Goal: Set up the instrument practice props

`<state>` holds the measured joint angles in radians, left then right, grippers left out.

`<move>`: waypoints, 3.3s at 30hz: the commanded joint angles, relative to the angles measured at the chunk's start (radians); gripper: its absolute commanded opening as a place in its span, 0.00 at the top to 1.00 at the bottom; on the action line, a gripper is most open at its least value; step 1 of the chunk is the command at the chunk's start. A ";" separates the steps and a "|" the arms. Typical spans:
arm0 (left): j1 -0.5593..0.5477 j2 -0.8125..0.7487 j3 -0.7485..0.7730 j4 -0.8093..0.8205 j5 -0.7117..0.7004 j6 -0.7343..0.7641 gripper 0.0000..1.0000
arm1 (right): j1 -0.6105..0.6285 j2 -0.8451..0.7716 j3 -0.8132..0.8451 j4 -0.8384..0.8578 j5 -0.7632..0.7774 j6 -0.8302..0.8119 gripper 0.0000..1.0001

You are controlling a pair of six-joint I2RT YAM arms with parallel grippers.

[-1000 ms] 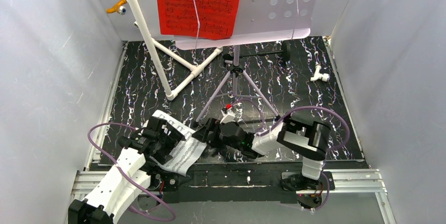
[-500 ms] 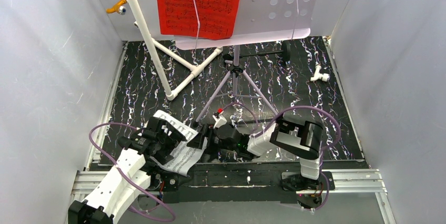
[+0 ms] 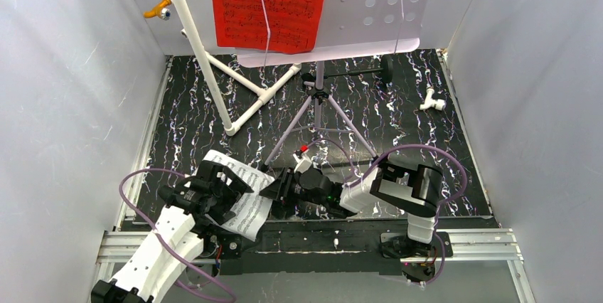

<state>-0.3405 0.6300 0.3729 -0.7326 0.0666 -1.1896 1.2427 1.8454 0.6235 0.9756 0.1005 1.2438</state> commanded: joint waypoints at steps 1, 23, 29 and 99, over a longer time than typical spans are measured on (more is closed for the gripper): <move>-0.003 -0.060 0.031 -0.102 -0.027 0.003 0.02 | -0.008 0.012 -0.004 0.051 0.081 -0.031 0.60; -0.004 -0.212 0.476 0.198 0.407 0.631 0.02 | -0.047 -0.534 0.395 -1.307 -0.590 -1.228 0.99; -0.012 0.030 0.589 0.476 0.900 0.640 0.02 | -0.047 -0.669 0.588 -1.707 -0.631 -1.317 0.99; -0.649 0.132 1.094 0.296 0.220 0.983 1.00 | -0.048 -0.372 1.739 -1.429 0.986 -1.794 0.22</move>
<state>-0.9867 0.7296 1.3956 -0.5129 0.3370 -0.2237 1.1931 1.3903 2.3207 -0.6071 0.9100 -0.3164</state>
